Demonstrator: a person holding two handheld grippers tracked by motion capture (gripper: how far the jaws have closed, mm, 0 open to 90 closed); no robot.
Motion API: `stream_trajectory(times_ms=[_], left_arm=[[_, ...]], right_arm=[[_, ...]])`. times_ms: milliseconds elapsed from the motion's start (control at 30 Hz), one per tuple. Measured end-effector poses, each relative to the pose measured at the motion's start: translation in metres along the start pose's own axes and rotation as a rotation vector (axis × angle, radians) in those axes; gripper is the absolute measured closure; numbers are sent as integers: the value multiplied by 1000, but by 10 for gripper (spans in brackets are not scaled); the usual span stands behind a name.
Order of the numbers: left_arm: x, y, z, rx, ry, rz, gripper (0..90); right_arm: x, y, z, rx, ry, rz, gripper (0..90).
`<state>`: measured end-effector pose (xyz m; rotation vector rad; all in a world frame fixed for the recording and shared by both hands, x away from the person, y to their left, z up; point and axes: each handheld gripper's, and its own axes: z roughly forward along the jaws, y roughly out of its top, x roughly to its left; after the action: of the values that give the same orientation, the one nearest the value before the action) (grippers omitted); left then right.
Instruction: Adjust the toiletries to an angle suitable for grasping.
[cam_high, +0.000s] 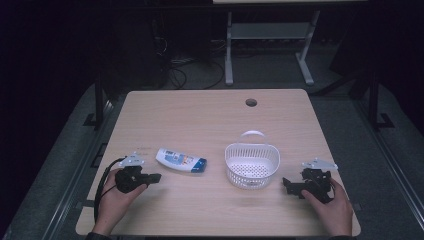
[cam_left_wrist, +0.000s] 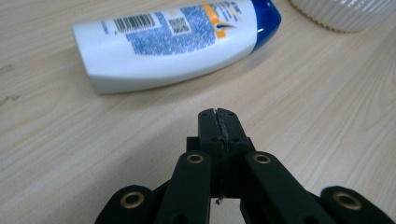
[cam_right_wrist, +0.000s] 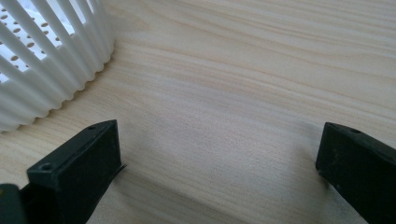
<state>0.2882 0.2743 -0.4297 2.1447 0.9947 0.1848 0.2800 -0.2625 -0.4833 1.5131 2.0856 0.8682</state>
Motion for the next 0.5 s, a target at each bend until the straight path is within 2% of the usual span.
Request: stream_trajectory(times_ms=[500], left_arm=[[-2,25,4,-17,-28,12,900]], right_arm=[[0,0,0,0,0,0,0]])
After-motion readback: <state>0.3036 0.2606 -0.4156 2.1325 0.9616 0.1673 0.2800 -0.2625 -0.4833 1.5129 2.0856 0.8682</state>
